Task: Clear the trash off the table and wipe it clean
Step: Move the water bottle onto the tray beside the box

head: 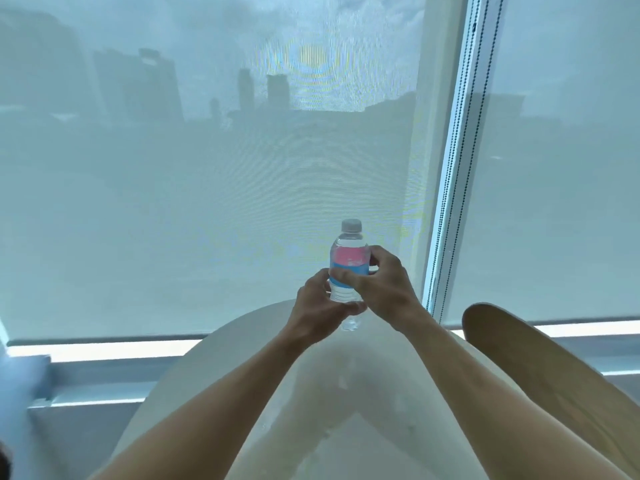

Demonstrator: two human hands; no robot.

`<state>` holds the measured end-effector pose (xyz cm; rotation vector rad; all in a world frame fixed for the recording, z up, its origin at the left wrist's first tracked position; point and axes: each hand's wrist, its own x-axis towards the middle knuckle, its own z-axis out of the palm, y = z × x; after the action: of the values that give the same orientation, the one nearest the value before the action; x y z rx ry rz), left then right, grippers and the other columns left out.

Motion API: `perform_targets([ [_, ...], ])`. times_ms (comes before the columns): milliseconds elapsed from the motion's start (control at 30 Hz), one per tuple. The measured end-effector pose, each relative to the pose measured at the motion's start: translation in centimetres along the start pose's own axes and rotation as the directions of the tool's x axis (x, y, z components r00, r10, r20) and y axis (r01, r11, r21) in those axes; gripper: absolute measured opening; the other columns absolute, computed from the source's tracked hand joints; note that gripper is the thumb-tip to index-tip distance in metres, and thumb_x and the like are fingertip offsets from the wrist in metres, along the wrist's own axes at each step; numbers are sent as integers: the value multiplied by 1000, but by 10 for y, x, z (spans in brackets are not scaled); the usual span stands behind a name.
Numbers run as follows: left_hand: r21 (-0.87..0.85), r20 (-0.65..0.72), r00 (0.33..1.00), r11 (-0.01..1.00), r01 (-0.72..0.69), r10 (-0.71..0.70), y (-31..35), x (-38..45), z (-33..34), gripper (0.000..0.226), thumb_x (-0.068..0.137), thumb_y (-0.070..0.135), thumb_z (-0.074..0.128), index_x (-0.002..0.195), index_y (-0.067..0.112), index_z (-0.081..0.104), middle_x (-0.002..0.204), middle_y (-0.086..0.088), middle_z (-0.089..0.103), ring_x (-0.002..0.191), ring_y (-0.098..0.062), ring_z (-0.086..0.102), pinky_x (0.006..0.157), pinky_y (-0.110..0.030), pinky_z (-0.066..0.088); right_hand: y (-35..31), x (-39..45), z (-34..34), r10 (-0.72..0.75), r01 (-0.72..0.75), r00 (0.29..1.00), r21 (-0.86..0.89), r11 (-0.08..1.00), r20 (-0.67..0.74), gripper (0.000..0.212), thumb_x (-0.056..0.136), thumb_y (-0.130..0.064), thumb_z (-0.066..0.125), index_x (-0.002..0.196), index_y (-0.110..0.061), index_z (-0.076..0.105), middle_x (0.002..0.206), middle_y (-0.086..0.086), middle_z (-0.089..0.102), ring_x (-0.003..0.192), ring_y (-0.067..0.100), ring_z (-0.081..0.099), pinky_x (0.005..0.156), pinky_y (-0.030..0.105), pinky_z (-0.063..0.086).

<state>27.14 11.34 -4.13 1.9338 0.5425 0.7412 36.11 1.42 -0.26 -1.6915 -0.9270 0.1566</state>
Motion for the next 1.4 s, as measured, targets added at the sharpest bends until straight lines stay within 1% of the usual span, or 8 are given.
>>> perform_targets([
  [133,29,-54,999,1000,-5,6,6,-29,-40,64,50,39,79,111,30,65,96,7,74,86,-10,71,82,-39,59,-33,-21,22,-42,41,998,25,999,47,44,72,-40,83,109,-23,65,102,-9,67,91,10,68,79,29,56],
  [333,96,-146,989,995,-6,20,11,-83,-102,58,60,33,82,116,33,64,99,10,73,87,-7,70,82,-35,59,-80,-59,61,-115,106,985,72,992,132,43,73,-38,82,109,-20,65,102,-8,67,93,11,67,79,27,54],
  [500,157,-237,971,987,23,15,14,-135,-150,59,60,38,80,116,32,63,101,10,73,88,-9,70,83,-36,58,-116,-95,96,-181,159,962,120,980,204,43,76,-36,81,111,-17,66,101,-7,67,89,3,63,68,16,45],
  [733,219,-365,931,970,104,-17,7,-212,-216,61,56,48,79,114,36,63,100,10,73,90,-10,70,84,-40,57,-159,-148,155,-245,190,914,192,963,323,44,75,-35,82,111,-15,66,100,-6,67,85,-2,61,67,13,43],
  [900,260,-455,889,947,192,-55,-9,-269,-258,69,53,55,79,116,35,60,105,8,71,95,-13,67,87,-39,56,-183,-191,198,-263,180,861,224,958,434,43,75,-33,83,110,-14,66,99,-3,69,83,1,63,64,13,44],
  [1033,230,-501,858,938,259,-114,-27,-321,-285,67,66,36,85,125,25,58,112,3,69,97,-13,67,84,-28,54,-193,-229,236,-259,164,800,219,962,540,42,73,-34,84,106,-15,67,96,-4,70,83,3,64,64,16,45],
  [1233,153,-565,792,914,377,-232,-61,-388,-312,55,64,29,88,113,26,63,102,8,73,89,-7,70,80,-27,56,-189,-278,288,-256,163,718,202,966,648,28,71,-30,85,90,-21,67,85,-8,70,73,5,66,60,18,49],
  [1400,74,-623,708,876,476,-332,-95,-435,-325,52,61,27,90,106,27,64,97,7,72,86,-10,70,79,-33,58,-178,-315,337,-239,168,653,170,971,719,36,68,-33,86,95,-17,69,85,-4,71,73,6,66,61,21,47],
])
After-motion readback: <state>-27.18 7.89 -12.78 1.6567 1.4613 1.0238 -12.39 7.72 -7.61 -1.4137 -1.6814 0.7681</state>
